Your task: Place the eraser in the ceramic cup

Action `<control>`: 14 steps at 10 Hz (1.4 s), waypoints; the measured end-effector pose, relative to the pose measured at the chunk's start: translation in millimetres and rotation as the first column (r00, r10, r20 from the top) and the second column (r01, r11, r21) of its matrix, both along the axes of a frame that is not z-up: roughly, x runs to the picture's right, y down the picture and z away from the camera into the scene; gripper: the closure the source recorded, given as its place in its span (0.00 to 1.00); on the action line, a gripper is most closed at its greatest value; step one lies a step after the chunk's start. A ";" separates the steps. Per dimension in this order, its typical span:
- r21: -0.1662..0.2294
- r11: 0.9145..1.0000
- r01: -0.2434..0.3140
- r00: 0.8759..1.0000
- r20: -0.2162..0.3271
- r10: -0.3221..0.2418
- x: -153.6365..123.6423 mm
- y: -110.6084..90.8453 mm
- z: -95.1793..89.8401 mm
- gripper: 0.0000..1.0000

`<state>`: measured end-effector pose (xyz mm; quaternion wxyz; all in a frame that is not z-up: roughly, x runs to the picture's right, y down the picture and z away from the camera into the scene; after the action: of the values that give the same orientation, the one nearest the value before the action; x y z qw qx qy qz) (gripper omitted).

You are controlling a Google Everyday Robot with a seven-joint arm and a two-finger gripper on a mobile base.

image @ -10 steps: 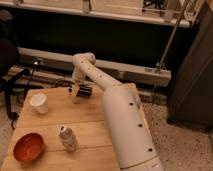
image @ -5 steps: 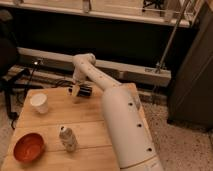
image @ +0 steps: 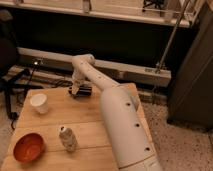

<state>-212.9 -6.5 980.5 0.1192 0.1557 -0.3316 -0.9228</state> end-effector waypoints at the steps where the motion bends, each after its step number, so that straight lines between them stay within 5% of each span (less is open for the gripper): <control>1: 0.001 1.000 -0.014 1.000 0.001 0.014 -2.5 -4.7 -1.1 0.46; 10: 0.002 0.989 -0.150 0.987 0.066 0.150 -18.1 -61.0 -37.2 0.46; 12: 0.002 0.984 -0.179 0.980 0.086 0.178 -17.5 -76.2 -51.1 0.58; 14: -0.007 0.982 -0.190 0.978 0.086 0.190 -11.6 -79.2 -55.2 0.79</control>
<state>-224.5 -85.7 925.3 0.1922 0.2266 -0.3197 -0.8997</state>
